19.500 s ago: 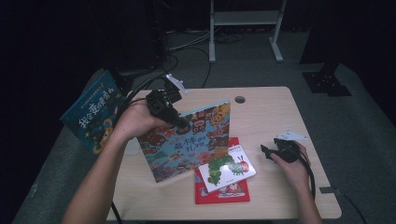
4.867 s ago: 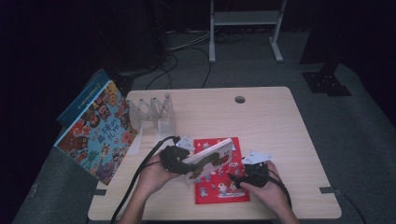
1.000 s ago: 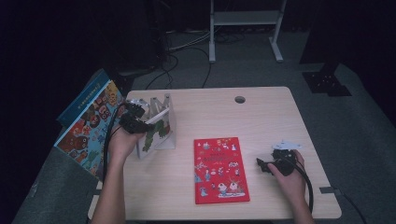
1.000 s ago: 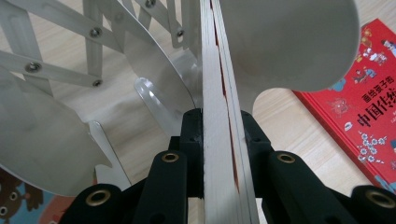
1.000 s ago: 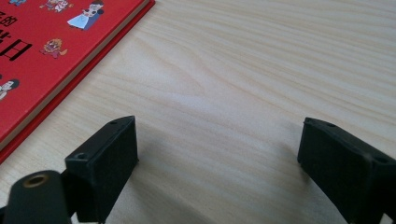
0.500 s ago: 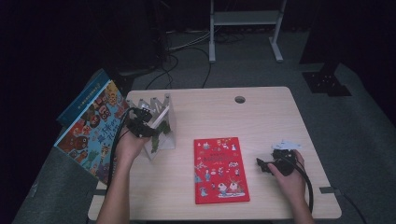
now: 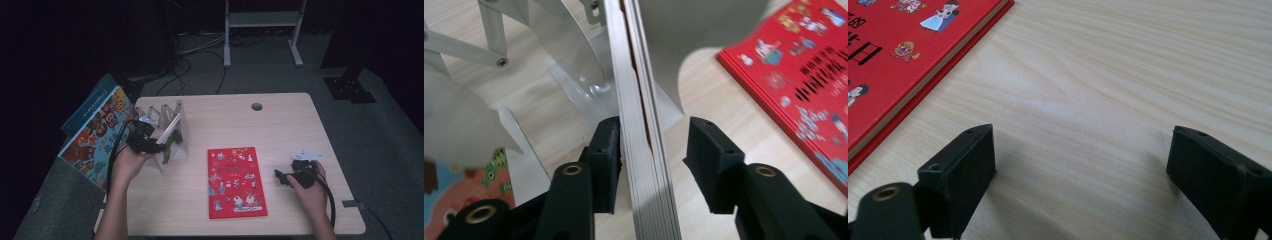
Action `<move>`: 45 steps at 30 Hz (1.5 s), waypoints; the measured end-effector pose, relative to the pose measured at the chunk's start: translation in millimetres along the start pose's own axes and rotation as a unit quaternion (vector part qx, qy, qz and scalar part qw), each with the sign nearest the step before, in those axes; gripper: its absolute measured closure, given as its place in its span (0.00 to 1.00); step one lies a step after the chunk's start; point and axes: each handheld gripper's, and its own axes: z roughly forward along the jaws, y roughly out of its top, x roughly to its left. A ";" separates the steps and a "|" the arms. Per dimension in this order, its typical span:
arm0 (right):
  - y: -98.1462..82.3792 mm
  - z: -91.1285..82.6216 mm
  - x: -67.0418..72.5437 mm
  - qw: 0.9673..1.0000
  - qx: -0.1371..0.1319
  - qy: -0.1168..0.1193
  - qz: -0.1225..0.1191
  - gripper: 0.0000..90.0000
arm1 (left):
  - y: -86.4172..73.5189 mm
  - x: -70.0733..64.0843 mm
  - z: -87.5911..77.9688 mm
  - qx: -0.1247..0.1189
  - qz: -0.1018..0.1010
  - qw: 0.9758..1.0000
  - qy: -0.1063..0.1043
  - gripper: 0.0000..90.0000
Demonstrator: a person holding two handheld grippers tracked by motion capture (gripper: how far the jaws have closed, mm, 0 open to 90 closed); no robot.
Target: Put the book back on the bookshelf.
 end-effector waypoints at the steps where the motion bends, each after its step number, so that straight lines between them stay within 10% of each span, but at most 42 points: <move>1: 0.0 0.0 0.0 1.000 0.000 0.000 0.000 0.12 | -3.0 -0.7 -2.8 -0.002 -0.001 1.000 -0.001 0.61; 15: 0.0 0.0 0.0 1.000 0.000 0.000 0.000 0.12 | -31.9 -0.8 2.5 0.031 0.009 0.999 -0.019 0.77; 45: 0.0 0.1 -0.2 1.000 -0.001 0.000 -0.002 0.12 | -4.2 -36.8 31.0 0.003 0.024 0.999 -0.039 0.69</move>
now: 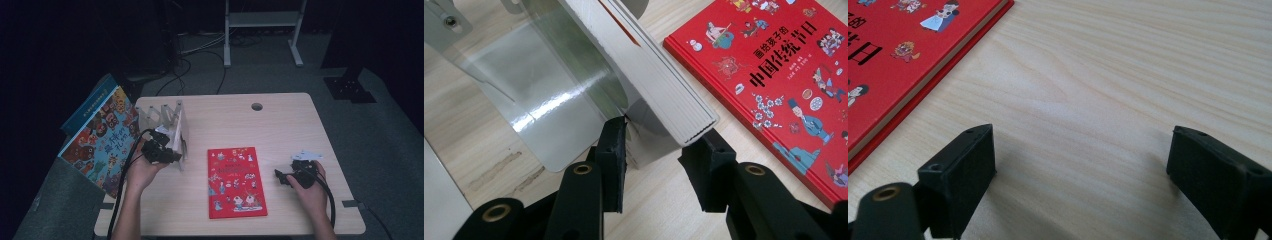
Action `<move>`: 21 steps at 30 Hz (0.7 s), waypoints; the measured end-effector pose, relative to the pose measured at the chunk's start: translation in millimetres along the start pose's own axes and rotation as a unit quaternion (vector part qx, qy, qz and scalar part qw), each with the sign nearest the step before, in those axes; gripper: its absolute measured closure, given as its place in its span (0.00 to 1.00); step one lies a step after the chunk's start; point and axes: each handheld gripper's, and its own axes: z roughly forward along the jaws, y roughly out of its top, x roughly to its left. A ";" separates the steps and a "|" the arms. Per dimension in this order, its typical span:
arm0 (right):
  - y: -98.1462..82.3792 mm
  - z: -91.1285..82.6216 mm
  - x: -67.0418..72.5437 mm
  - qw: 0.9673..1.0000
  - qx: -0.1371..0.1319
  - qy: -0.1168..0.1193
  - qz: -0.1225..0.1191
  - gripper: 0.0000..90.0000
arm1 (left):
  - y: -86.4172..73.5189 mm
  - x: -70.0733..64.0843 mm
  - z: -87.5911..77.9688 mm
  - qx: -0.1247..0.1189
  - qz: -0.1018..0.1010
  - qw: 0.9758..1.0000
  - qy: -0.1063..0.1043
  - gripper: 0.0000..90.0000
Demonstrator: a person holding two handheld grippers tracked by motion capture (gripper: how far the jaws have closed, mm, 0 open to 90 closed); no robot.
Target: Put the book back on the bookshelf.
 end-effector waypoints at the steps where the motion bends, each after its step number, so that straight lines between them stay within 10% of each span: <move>1: 0.0 0.0 0.0 1.000 0.000 0.000 0.000 0.12 | 0.0 0.0 0.0 0.000 0.000 1.000 0.000 0.69; 21: -0.5 -0.7 -0.2 1.000 -0.001 0.000 -0.002 0.13 | -25.6 -14.0 -13.0 -0.012 0.034 0.999 -0.001 0.62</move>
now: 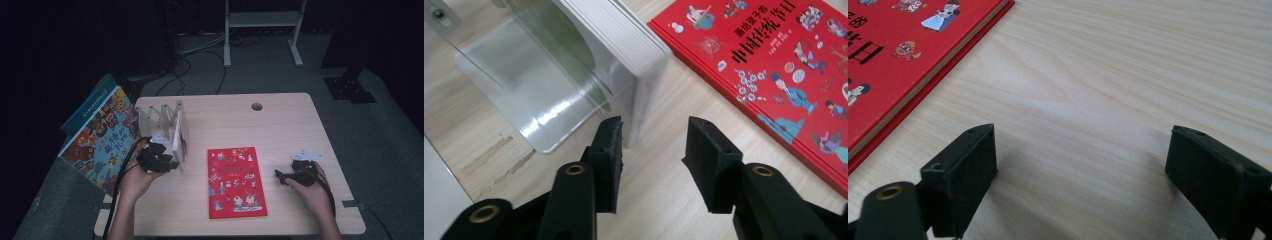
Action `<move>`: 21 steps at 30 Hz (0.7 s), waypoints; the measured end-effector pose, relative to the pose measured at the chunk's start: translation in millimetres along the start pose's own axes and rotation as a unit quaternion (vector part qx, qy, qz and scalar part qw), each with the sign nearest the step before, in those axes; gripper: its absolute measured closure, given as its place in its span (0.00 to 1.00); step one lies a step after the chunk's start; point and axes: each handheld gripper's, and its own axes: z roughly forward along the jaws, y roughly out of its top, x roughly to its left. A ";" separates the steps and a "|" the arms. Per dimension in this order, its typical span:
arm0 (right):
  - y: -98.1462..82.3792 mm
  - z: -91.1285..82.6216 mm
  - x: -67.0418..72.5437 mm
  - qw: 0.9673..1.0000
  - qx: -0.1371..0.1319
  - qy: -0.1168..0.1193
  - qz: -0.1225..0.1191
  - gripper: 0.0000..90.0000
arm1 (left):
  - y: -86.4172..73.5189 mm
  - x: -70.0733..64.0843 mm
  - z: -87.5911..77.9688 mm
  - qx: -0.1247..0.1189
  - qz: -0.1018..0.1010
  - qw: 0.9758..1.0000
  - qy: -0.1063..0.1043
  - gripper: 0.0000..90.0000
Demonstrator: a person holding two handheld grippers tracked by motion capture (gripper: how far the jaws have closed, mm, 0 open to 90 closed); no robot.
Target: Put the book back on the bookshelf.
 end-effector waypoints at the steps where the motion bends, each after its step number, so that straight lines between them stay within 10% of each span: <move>1: 0.0 -0.3 -0.1 1.000 0.001 0.000 0.000 0.14 | -1.1 -1.8 -0.2 0.003 -0.005 1.000 -0.004 0.62; 21: -12.0 -28.1 41.2 0.998 0.017 0.041 -0.040 0.17 | -6.4 -49.3 33.9 0.029 0.055 0.997 -0.047 0.50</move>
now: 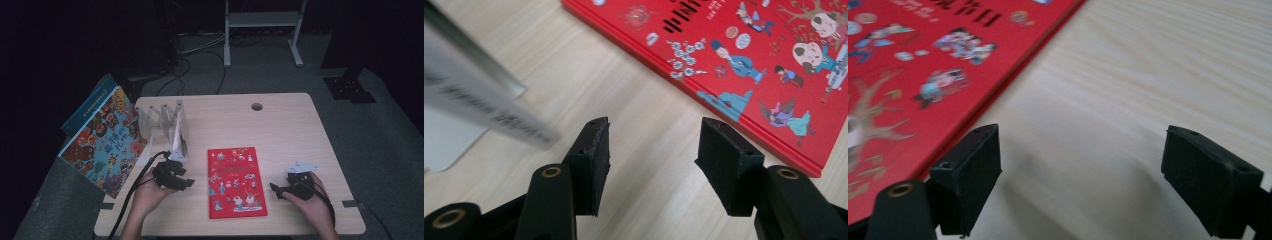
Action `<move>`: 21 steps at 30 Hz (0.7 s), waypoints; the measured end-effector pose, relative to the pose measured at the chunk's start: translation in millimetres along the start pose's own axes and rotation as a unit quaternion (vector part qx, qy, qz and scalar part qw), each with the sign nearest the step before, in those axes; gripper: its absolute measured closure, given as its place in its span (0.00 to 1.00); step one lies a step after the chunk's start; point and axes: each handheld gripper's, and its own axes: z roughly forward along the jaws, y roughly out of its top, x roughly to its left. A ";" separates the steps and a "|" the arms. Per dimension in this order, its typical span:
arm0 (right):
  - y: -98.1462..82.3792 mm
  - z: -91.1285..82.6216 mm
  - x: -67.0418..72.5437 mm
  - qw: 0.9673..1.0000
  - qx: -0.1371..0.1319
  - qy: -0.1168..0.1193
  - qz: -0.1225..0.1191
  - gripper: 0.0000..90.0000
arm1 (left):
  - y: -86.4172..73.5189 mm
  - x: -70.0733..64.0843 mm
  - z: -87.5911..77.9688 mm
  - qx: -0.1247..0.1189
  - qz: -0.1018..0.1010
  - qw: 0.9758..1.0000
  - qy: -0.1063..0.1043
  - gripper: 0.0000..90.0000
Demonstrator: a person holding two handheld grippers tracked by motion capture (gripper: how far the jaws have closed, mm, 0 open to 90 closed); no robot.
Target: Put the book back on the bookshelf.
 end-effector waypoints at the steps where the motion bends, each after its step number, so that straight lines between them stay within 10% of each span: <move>1: -1.4 -2.3 3.8 1.000 -0.002 0.004 -0.001 0.17 | 0.5 -1.8 3.3 0.001 0.003 1.000 -0.004 0.49; 21: -15.6 -21.2 42.9 0.998 0.006 0.052 -0.041 0.16 | 5.5 -22.3 54.6 0.036 0.031 0.999 -0.014 0.45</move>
